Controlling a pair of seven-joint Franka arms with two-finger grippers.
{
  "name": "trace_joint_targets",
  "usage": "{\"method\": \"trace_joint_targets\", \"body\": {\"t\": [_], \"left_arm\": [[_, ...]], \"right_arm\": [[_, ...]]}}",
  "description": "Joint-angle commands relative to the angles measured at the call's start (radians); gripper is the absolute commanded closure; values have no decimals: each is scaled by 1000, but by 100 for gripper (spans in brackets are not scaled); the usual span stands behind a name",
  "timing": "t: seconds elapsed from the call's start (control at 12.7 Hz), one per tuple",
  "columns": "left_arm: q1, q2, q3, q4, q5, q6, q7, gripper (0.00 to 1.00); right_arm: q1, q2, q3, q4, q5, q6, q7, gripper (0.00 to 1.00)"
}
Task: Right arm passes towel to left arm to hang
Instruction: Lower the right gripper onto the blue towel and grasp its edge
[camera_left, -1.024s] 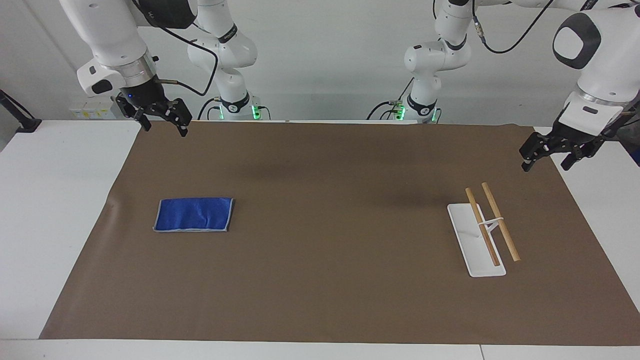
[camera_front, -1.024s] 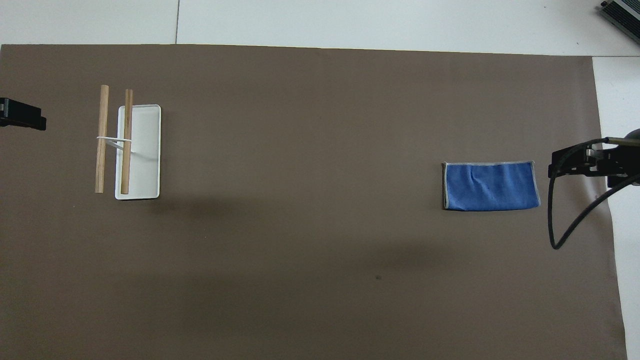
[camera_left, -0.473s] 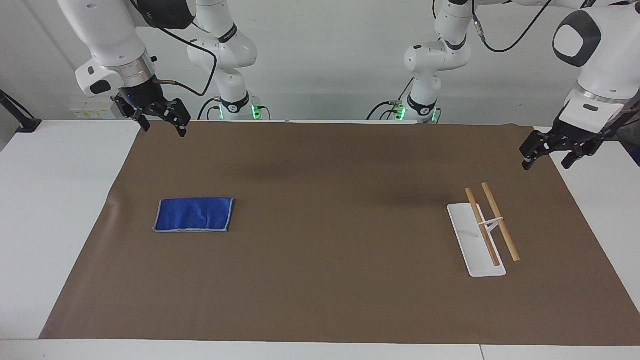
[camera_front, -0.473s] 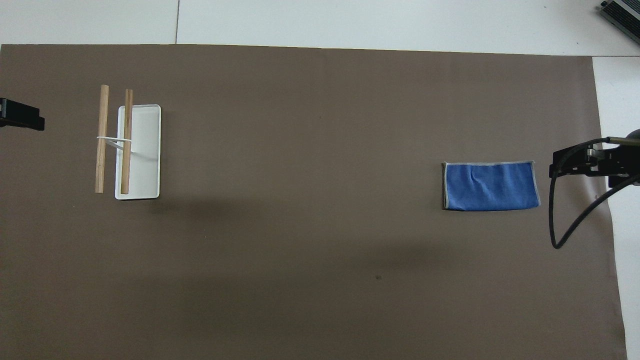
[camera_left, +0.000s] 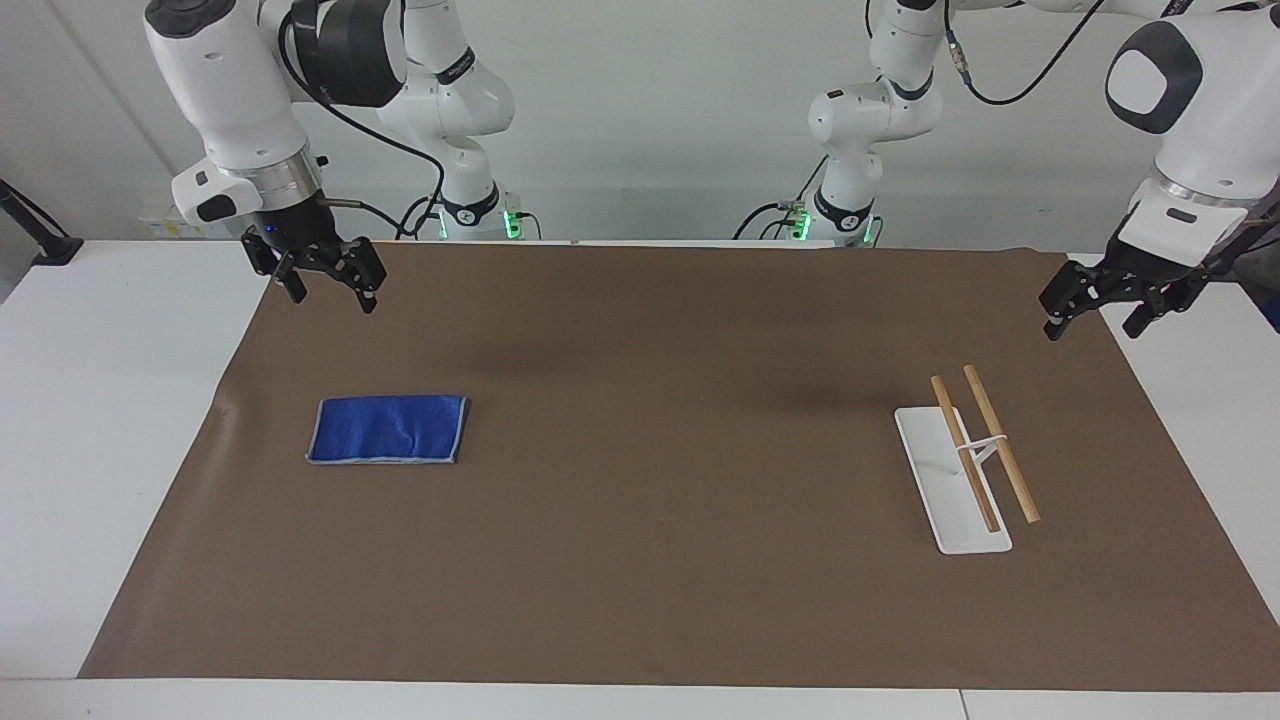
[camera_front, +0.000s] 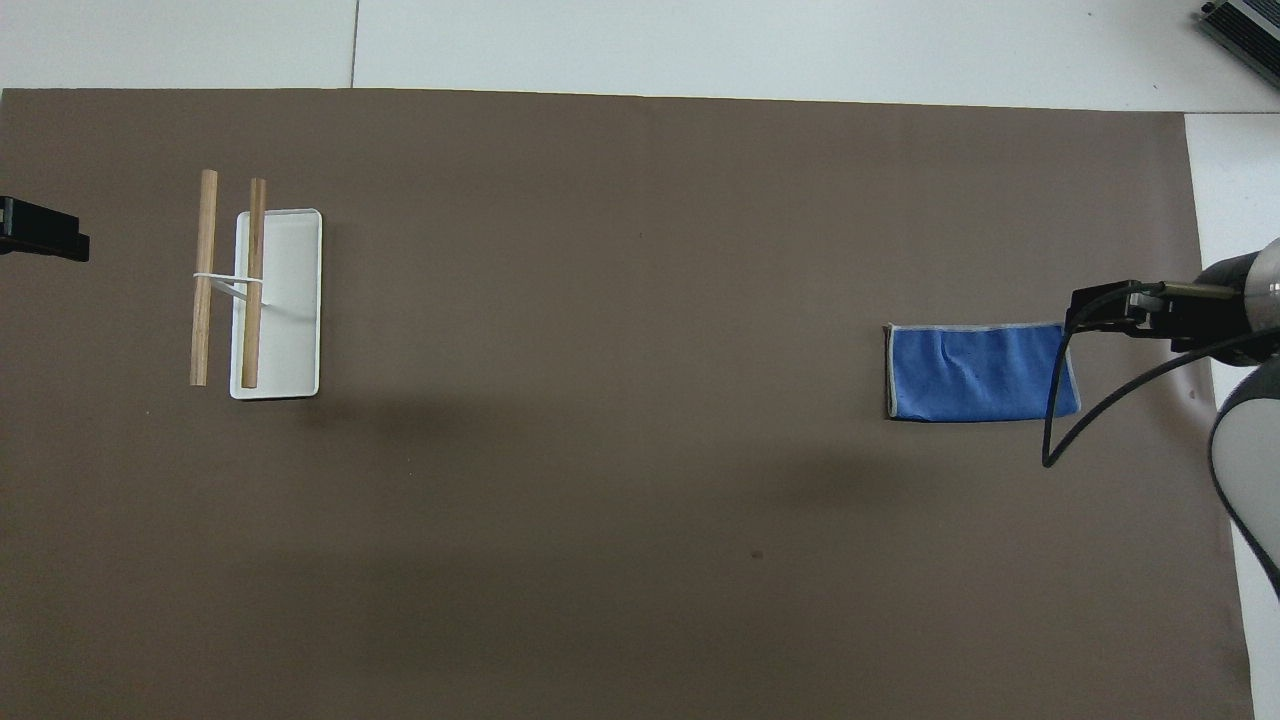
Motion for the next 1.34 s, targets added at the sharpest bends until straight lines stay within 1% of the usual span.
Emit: {"method": "trace_joint_targets", "body": {"t": [0.0, 0.16, 0.47, 0.71, 0.87, 1.02, 1.1, 1.26], "left_arm": [[9, -32, -1, -38, -10, 7, 16, 0], [9, -32, -1, -38, -10, 7, 16, 0], [9, -32, -1, -38, -10, 7, 16, 0], [9, -32, -1, -38, -10, 7, 16, 0], [9, -32, -1, -38, -10, 7, 16, 0], [9, -32, -1, -38, -10, 7, 16, 0], [9, -32, -1, -38, -10, 7, 16, 0], [9, -32, -1, -38, -10, 7, 16, 0]], "right_arm": [[-31, -35, 2, -116, 3, 116, -26, 0], [-34, -25, 2, -159, 3, 188, -31, 0], [-46, 41, 2, -188, 3, 297, -97, 0], [-64, 72, 2, -248, 3, 392, -141, 0], [-83, 112, 2, -279, 3, 461, -196, 0], [-80, 145, 2, -300, 3, 513, -201, 0], [-83, 176, 2, -304, 3, 538, -209, 6], [-78, 216, 2, -305, 3, 585, -200, 7]]}}
